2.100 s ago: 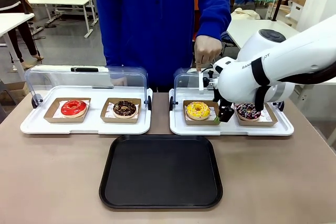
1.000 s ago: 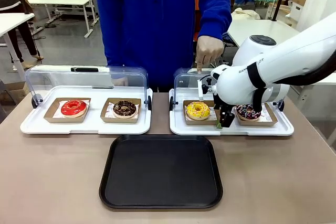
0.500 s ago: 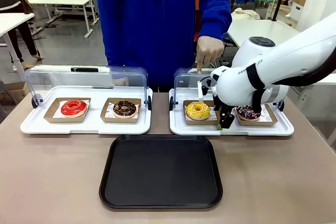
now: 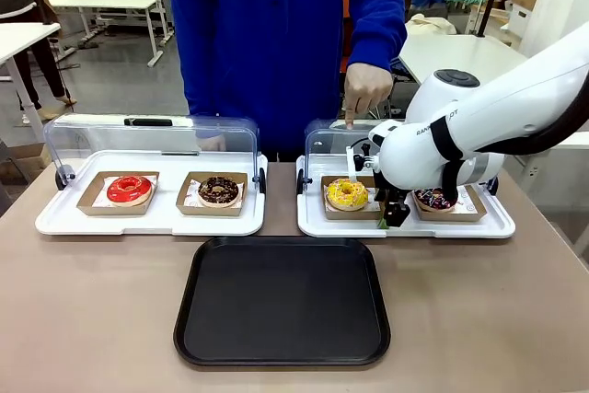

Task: Move the third donut from the left to the tray.
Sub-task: Pick up the Paper togo box containing the Donut indicated by the person and place it on the Handle tray.

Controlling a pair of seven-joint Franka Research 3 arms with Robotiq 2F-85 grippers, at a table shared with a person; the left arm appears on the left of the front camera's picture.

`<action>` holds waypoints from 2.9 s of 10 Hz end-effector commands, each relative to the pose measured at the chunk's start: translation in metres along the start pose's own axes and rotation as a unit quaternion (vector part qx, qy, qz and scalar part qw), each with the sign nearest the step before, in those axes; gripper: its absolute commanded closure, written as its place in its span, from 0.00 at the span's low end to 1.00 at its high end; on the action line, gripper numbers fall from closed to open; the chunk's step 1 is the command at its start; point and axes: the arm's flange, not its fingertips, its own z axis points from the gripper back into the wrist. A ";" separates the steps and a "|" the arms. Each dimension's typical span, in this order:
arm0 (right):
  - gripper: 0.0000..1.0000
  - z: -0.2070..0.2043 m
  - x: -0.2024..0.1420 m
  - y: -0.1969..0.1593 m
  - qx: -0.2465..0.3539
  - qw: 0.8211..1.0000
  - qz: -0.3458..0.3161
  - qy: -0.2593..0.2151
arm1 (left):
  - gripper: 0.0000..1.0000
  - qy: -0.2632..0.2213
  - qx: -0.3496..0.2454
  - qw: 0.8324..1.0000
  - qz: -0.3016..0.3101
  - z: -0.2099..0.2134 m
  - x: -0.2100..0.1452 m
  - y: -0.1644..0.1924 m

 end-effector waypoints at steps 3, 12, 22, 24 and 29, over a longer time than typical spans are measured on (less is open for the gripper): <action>1.00 -0.001 0.007 -0.006 -0.006 1.000 -0.004 0.007 | 0.00 -0.007 -0.003 1.000 -0.009 0.001 0.002 -0.001; 1.00 0.000 0.004 -0.001 -0.001 1.000 0.004 0.007 | 0.00 -0.007 -0.003 1.000 -0.009 0.001 0.002 -0.001; 1.00 0.109 0.028 0.072 -0.061 0.998 -0.020 -0.005 | 0.00 -0.007 -0.003 1.000 -0.009 0.001 0.002 -0.001; 1.00 0.118 0.037 0.103 -0.061 0.998 -0.023 -0.008 | 0.00 -0.007 -0.003 1.000 -0.009 0.001 0.002 -0.001; 1.00 0.118 0.067 0.185 -0.083 0.996 -0.018 -0.019 | 0.00 -0.007 -0.003 1.000 -0.009 0.001 0.002 -0.001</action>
